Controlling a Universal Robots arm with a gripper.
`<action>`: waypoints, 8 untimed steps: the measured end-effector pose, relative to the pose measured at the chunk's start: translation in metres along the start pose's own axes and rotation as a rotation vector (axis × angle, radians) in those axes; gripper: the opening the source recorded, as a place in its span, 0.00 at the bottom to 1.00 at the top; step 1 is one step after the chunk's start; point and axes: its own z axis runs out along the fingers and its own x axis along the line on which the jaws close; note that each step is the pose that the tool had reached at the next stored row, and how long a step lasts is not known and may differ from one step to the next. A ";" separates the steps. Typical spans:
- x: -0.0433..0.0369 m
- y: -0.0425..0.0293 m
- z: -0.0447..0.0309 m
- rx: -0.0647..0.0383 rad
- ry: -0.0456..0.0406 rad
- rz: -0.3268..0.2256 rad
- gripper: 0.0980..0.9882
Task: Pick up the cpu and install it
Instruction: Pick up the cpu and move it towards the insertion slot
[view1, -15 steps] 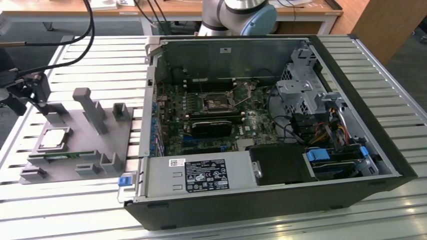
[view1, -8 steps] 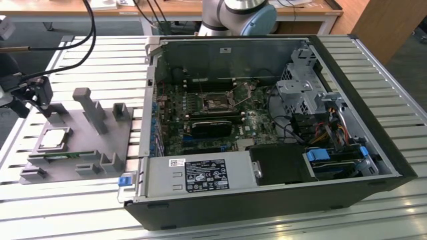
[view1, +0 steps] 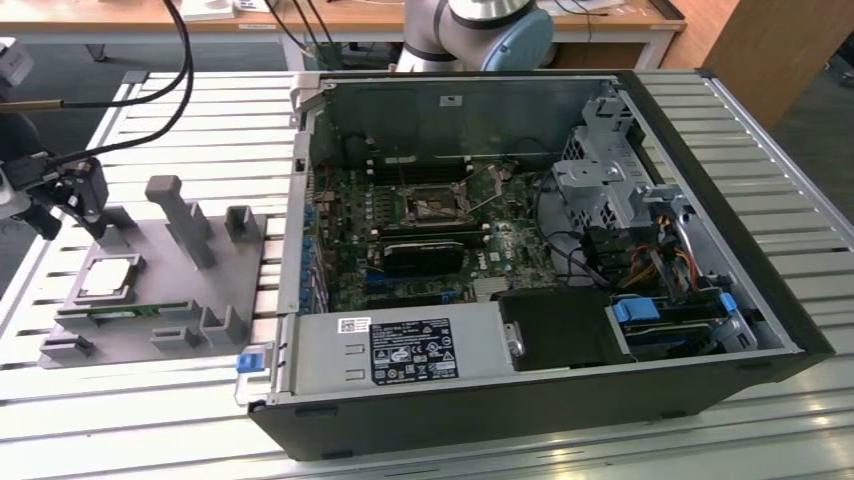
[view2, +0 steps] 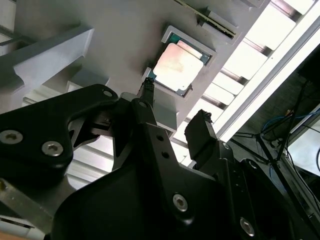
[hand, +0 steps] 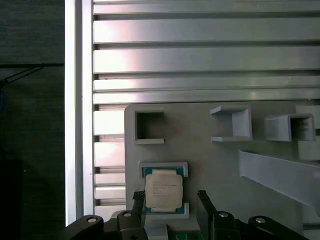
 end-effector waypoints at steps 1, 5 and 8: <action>0.0000 0.0000 0.0002 0.000 -0.0002 0.000 0.48; 0.0030 -0.0007 0.0026 0.000 -0.0004 -0.001 0.48; 0.0032 -0.0018 0.0056 0.000 0.0036 -0.004 0.48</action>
